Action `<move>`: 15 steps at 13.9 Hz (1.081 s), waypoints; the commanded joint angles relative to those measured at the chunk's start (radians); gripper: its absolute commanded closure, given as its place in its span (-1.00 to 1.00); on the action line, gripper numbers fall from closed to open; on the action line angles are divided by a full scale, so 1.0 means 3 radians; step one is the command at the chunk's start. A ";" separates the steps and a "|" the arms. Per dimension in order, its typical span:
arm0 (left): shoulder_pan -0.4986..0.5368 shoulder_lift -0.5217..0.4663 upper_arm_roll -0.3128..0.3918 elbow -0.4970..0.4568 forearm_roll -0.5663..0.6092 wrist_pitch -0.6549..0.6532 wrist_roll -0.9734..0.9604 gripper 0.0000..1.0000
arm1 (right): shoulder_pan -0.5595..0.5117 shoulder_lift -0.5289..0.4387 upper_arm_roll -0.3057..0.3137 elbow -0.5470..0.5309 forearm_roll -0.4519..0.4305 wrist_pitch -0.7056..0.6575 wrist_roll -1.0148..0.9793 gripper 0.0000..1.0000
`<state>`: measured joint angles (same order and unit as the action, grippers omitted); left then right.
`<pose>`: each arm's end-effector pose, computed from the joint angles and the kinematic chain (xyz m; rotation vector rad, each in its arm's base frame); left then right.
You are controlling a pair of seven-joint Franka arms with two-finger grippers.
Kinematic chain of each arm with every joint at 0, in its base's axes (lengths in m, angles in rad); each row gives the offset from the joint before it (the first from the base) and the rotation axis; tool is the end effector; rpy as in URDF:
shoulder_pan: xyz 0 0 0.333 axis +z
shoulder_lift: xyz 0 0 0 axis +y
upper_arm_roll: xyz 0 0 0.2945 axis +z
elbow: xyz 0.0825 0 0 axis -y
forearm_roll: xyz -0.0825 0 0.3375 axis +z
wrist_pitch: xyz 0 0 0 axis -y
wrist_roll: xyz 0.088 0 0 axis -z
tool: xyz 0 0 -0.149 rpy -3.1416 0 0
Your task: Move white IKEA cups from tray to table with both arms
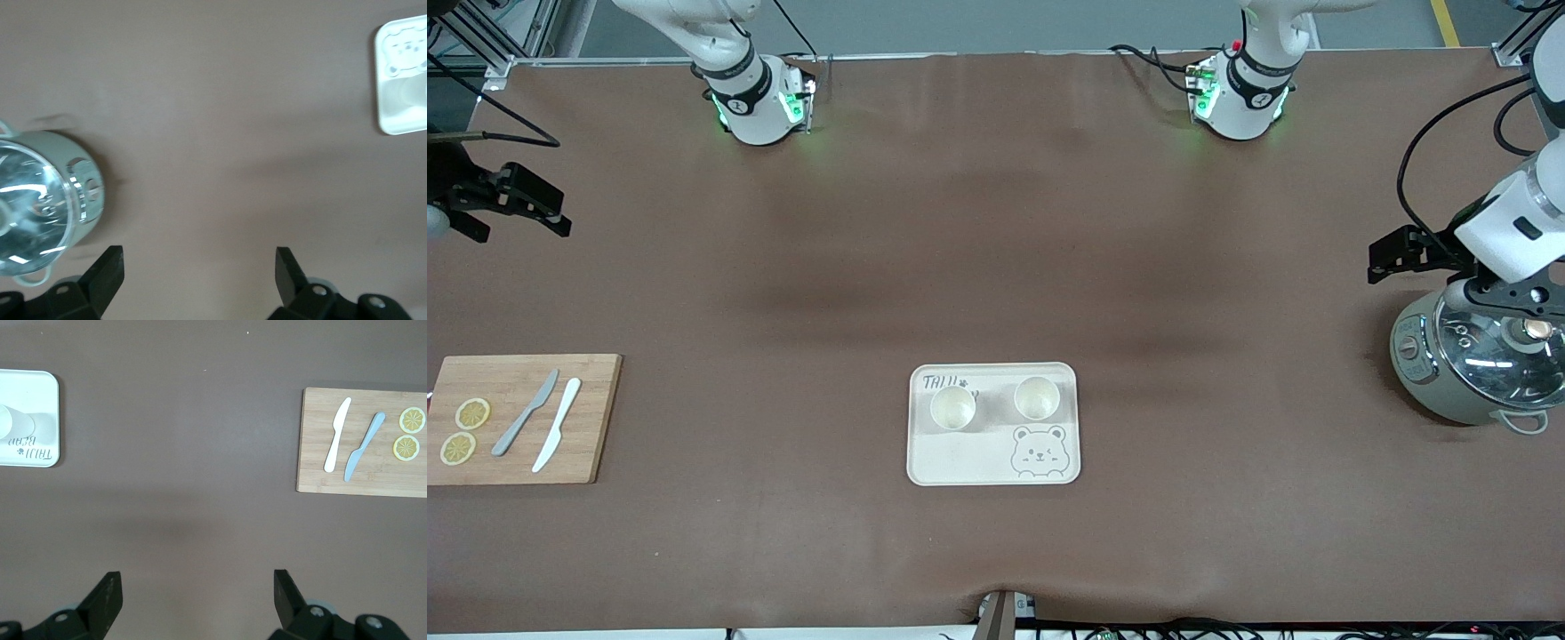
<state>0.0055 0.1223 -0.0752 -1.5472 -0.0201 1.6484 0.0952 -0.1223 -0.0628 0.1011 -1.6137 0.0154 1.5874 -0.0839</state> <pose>0.5452 -0.0390 0.5135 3.1017 -0.2528 -0.0317 0.4931 -0.0067 0.5754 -3.1324 -0.0981 -0.0574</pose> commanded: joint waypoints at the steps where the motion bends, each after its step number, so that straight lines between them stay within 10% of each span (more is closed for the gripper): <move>1: -0.0059 0.0190 -0.0015 0.0054 -0.0020 0.0130 0.0005 -1.00 | -0.0017 0.0046 0.0016 0.0087 -0.0036 -0.0040 0.0004 -1.00; 7: -0.0559 0.1130 -0.0005 0.0994 0.0016 0.0099 -0.0715 -1.00 | -0.0017 0.0046 0.0016 0.0087 -0.0036 -0.0040 0.0004 -1.00; 15: -0.1378 0.1719 0.0067 0.1108 0.0036 0.0559 -0.1846 -1.00 | -0.0017 0.0051 0.0016 0.0087 -0.0036 -0.0040 -0.0006 -1.00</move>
<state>-0.3792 0.6004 -0.0703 -1.2507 -0.0227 1.8109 -0.4223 -0.1223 -0.0617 0.1009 -1.6127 0.0154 1.5873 -0.0840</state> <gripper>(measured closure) 0.000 0.000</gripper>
